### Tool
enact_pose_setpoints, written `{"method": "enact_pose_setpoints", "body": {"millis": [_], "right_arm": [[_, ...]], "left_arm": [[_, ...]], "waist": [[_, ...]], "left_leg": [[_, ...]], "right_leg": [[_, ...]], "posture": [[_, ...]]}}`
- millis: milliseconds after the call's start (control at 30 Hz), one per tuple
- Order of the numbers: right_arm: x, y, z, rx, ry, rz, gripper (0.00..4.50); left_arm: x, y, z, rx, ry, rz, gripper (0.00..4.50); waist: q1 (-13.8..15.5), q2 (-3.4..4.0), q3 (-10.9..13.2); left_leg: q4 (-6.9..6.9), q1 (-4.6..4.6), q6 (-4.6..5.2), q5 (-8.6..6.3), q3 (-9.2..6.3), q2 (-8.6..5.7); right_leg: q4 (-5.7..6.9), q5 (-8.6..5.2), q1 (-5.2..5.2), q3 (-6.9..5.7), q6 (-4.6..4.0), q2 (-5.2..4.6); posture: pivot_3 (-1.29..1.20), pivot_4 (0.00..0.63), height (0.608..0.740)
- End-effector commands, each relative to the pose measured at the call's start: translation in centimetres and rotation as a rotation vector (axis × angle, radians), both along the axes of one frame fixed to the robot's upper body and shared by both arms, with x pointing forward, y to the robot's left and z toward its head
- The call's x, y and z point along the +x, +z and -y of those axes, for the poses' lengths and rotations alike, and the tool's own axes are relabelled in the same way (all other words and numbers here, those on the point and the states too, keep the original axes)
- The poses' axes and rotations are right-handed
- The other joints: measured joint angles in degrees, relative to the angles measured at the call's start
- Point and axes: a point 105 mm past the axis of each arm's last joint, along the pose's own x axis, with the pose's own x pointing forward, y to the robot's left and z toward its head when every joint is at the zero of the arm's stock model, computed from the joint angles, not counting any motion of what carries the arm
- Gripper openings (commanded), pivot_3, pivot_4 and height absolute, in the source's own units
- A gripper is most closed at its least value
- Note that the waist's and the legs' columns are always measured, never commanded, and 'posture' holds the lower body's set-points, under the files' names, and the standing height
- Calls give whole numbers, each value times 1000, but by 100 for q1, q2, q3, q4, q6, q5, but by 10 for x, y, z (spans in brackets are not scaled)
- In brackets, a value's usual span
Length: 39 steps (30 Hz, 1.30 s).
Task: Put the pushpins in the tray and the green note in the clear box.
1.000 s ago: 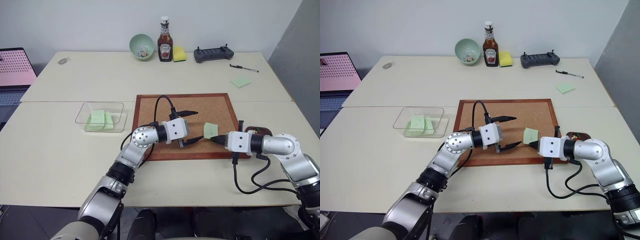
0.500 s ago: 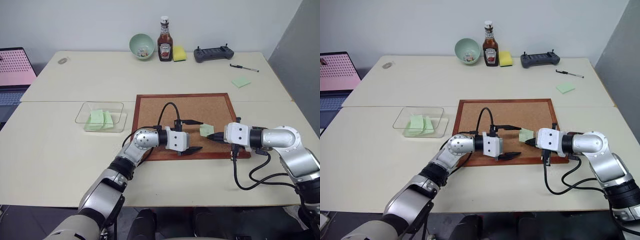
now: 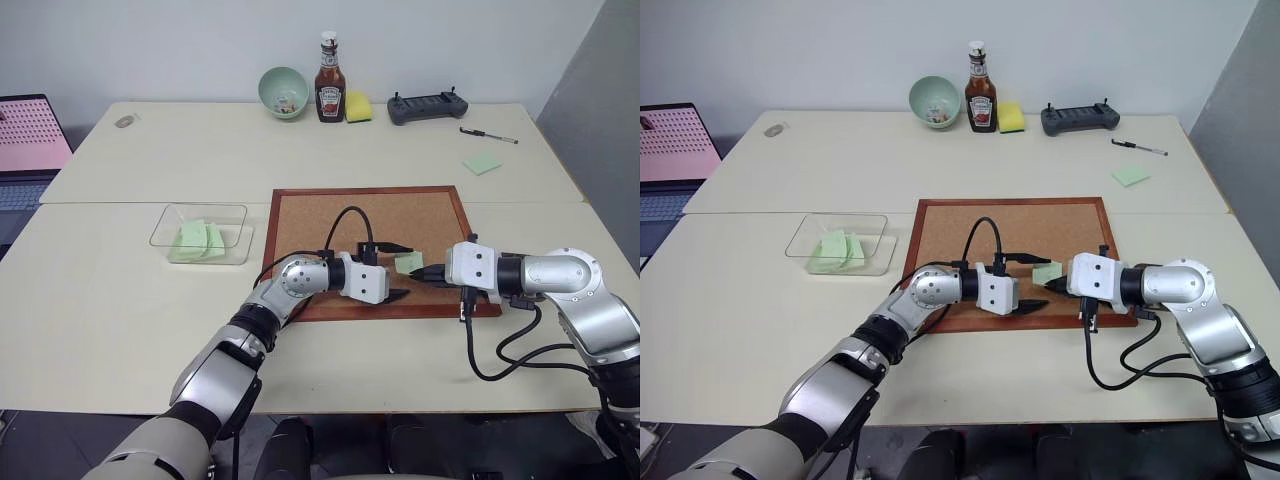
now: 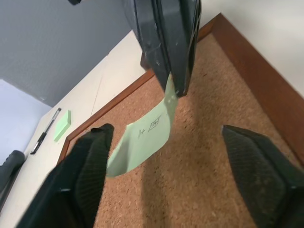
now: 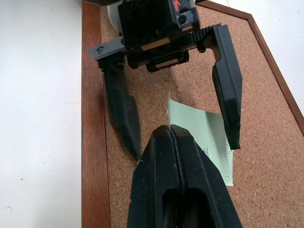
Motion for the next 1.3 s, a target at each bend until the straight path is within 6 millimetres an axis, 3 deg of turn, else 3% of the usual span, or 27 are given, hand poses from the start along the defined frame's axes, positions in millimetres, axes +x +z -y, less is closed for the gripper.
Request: {"method": "enact_pose_setpoints", "body": {"millis": [33, 533, 767, 1100, 1300], "right_arm": [[0, 18, -4, 27, 19, 60, 0], [0, 19, -7, 41, 25, 66, 0], [-2, 18, -8, 58, 26, 41, 0], [-5, 19, -4, 46, 26, 25, 1962], [-1, 38, 2, 72, -5, 49, 3297]], "left_arm": [[-1, 10, 7, -20, -26, 52, 2980], [-4, 4, 6, -12, -38, 46, 49], [-3, 3, 4, -14, -30, 38, 4], [2, 0, -6, -9, 15, 18, 0], [12, 7, -32, -33, 111, 6, 0]], "waist": [[0, 0, 0], [4, 0, 0], [4, 0, 0], [1, 0, 0], [-57, 0, 0]], "left_leg": [[0, -1, 0, 0, 0, 0], [0, -1, 0, 0, -2, 0], [0, -1, 0, 0, -2, 0], [0, -1, 0, 0, -2, 0], [0, 4, 0, 0, -1, 3]], "right_leg": [[0, 0, 0, -1, 0, 0], [0, 0, 0, -2, 0, 0], [0, 0, 0, -2, 0, 0], [1, 0, 0, -2, 0, 0], [8, 0, -1, 0, 0, 1]], "posture": [[0, 150, 740], [0, 150, 740], [0, 150, 740], [0, 150, 740], [0, 150, 740]]}}
